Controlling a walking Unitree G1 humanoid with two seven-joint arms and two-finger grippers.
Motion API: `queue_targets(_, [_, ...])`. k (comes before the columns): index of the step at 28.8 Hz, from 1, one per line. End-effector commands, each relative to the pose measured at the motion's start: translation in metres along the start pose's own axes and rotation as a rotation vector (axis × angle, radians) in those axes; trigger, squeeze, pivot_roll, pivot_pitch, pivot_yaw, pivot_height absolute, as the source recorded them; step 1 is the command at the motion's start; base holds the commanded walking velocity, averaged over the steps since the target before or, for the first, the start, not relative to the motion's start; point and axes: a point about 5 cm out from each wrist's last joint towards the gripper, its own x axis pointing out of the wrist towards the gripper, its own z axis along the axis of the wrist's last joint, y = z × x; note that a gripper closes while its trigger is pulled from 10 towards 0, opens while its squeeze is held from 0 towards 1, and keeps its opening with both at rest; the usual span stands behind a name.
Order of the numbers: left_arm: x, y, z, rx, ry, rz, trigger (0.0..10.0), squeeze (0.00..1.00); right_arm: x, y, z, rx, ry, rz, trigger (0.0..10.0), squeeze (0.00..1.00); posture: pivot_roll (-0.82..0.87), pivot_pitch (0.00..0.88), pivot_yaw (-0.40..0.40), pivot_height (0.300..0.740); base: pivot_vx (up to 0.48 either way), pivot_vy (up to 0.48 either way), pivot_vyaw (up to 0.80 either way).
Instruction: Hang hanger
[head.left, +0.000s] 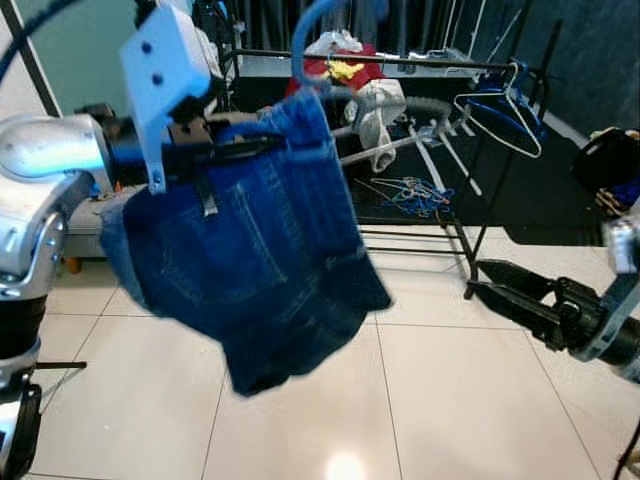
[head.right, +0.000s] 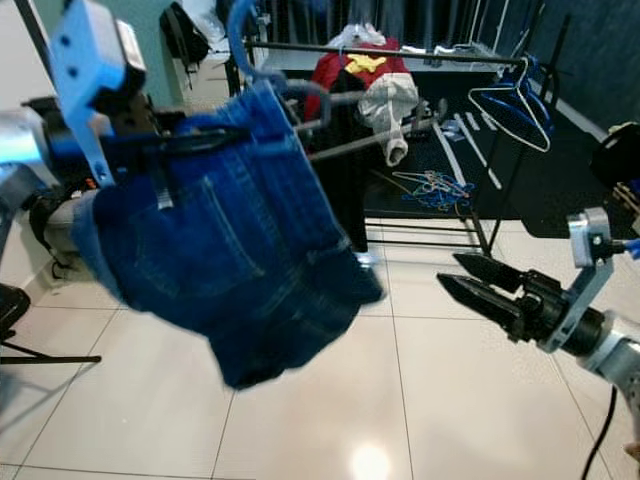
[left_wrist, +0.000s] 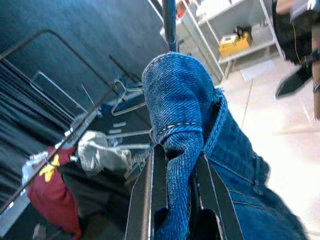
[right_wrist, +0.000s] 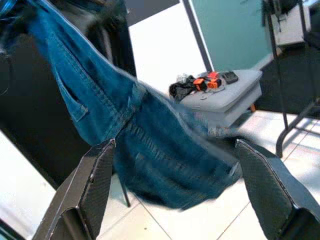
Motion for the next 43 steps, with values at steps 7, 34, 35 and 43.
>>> queue_targets(7, [0.0,0.012,0.024,0.032,-0.177,0.073,0.0,0.0,0.007,-0.014,-0.018,0.131,-0.092,-0.094,10.0,0.0,-0.16,0.0,-0.006,0.74,0.0,0.0,0.0])
queue_targets(34, [0.018,0.008,0.055,0.043,-0.418,0.037,0.0,0.0,0.043,-0.008,-0.063,0.363,-0.076,-0.07,10.0,0.0,-0.14,0.0,0.002,0.74,0.0,0.0,0.0])
queue_targets(35, [0.018,0.008,0.055,0.041,-0.421,0.037,0.0,0.0,0.038,-0.003,-0.057,0.373,-0.082,-0.017,10.0,0.0,-0.14,0.0,0.002,0.74,0.0,0.0,0.0])
queue_targets(43, [0.019,0.007,0.054,0.037,-0.424,0.037,0.0,0.0,0.028,-0.002,-0.047,0.355,-0.113,-0.003,10.0,0.0,-0.15,0.0,0.005,0.74,0.0,0.0,0.0])
